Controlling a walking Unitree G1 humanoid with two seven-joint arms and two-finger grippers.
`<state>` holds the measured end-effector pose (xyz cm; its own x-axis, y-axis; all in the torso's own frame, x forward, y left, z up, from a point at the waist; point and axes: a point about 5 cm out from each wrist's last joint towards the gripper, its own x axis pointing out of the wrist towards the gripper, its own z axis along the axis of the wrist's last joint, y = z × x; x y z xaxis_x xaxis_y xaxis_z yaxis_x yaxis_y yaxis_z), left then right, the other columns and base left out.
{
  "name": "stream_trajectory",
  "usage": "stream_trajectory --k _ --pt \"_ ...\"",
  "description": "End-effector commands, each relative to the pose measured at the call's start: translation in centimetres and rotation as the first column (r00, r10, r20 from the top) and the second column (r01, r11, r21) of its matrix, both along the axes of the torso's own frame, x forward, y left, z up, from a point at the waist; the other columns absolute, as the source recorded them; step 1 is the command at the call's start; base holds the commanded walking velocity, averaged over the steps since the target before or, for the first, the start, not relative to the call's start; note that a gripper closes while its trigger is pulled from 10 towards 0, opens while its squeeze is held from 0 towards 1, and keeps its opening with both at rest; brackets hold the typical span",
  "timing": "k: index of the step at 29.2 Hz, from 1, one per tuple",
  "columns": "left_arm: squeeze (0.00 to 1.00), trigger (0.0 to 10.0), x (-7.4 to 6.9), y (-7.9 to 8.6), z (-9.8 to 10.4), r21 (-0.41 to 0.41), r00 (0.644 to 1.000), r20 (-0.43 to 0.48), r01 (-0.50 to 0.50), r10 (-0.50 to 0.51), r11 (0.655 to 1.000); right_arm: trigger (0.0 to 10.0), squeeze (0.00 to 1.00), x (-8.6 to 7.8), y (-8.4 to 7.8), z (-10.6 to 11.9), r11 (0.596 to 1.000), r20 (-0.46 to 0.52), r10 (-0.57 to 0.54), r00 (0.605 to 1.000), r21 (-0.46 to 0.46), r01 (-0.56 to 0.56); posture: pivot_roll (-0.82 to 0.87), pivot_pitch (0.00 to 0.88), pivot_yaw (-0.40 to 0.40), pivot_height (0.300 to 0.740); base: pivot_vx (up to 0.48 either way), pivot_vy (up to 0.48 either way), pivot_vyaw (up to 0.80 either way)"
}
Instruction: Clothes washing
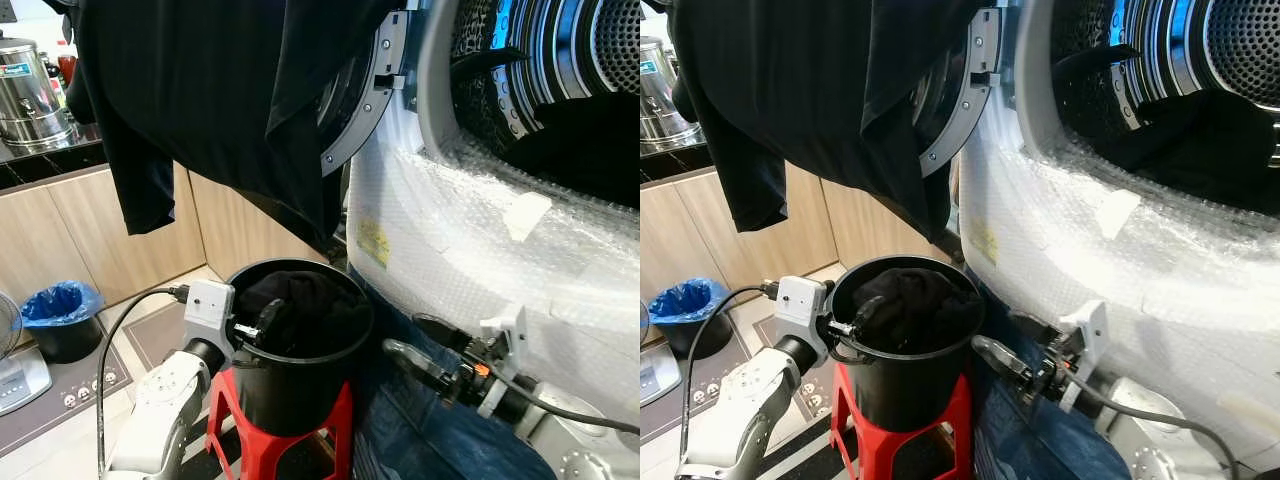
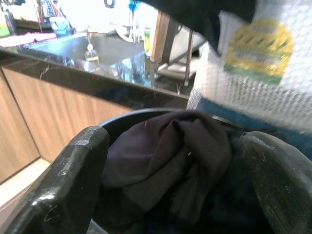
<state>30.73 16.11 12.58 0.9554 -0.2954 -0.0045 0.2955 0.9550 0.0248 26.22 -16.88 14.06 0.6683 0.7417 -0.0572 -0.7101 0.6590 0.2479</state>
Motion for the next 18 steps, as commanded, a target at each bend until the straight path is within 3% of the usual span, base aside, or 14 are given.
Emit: stream_trajectory --k 1,11,16,18 --pt "0.00 10.0 0.6 0.2 0.1 0.005 1.000 0.010 0.006 -0.006 1.000 10.0 0.00 0.3 0.3 0.4 1.000 0.028 -0.013 1.000 -0.023 0.013 -0.04 0.000 -0.025 0.740 0.000 0.000 0.00" --pt "0.00 10.0 3.7 0.7 0.2 -0.015 1.000 -0.001 -0.006 0.006 1.000 10.0 0.00 -0.8 0.8 1.7 1.000 0.069 0.011 0.998 -0.025 -0.009 -0.07 0.000 -0.027 0.740 0.000 0.000 0.00" --pt "0.00 10.0 4.4 0.7 0.3 -0.012 1.000 -0.005 -0.001 0.001 1.000 10.0 0.00 -1.7 0.6 2.4 1.000 0.076 -0.015 0.997 -0.015 0.016 -0.09 0.003 -0.027 0.740 0.000 0.000 0.00" --pt "0.00 10.0 4.7 0.7 0.4 -0.012 1.000 -0.007 0.008 -0.008 1.000 10.0 0.00 -2.5 0.4 3.1 1.000 0.079 -0.028 0.996 -0.008 0.028 -0.10 0.043 -0.029 0.740 0.000 0.000 0.00"
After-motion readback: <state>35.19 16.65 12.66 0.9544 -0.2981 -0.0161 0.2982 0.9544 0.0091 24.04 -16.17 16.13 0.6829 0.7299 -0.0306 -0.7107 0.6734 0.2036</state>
